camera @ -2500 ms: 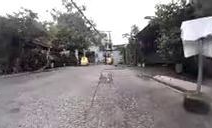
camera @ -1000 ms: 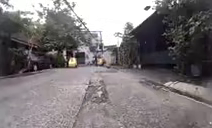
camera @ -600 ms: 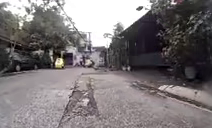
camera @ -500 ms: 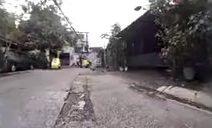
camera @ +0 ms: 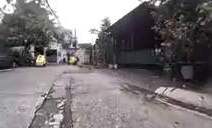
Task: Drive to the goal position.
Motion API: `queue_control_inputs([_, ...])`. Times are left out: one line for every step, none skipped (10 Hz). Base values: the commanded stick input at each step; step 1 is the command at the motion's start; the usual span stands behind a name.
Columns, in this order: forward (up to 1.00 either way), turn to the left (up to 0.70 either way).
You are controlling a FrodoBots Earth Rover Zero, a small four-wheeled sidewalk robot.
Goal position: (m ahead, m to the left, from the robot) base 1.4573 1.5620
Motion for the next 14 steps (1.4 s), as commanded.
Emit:
queue_control_inputs([1.00, 0.27])
queue_control_inputs([1.00, 0.27])
queue_control_inputs([1.00, 0.27])
queue_control_inputs([1.00, 0.27])
queue_control_inputs([1.00, 0.27])
queue_control_inputs([1.00, 0.27])
queue_control_inputs([1.00, 0.27])
queue_control_inputs([1.00, 0.27])
queue_control_inputs([1.00, 0.27])
queue_control_inputs([1.00, 0.07])
queue_control_inputs([1.00, 0.00])
queue_control_inputs([1.00, 0.00])
queue_control_inputs([1.00, 0.00])
queue_control_inputs([1.00, 0.00])
